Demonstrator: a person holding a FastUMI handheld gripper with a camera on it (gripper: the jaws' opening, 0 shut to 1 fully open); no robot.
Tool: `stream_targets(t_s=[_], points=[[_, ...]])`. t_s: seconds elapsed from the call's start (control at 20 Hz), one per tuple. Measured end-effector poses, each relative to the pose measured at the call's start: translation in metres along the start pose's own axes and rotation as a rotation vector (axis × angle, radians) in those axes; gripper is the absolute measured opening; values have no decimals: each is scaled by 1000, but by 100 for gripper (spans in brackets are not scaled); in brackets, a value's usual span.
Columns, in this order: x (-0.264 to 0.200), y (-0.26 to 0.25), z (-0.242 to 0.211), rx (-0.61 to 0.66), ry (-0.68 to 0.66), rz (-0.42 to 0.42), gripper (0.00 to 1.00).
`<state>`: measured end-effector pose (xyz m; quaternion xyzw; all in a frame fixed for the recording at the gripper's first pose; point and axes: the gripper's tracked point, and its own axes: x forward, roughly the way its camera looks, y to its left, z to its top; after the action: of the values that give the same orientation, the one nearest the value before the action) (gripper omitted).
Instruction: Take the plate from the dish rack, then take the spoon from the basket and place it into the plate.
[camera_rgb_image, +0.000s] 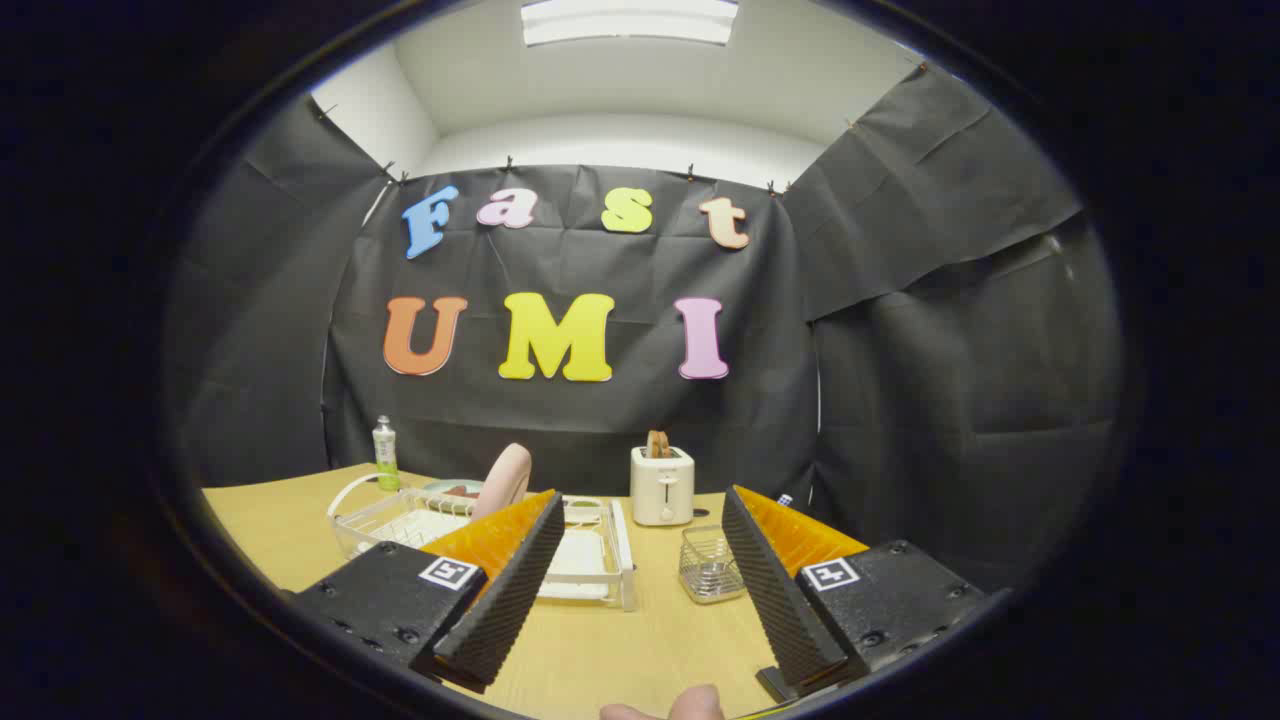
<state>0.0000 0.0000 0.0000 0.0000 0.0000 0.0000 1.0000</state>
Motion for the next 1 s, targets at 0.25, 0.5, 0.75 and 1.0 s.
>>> stream_targets(t_s=[0.25,0.5,0.75,1.0], points=[[0,1,1,1,2,2,100],[1,3,0,-2,2,3,100],[1,4,-1,-2,6,6,100],[3,4,-1,-2,8,4,100]])
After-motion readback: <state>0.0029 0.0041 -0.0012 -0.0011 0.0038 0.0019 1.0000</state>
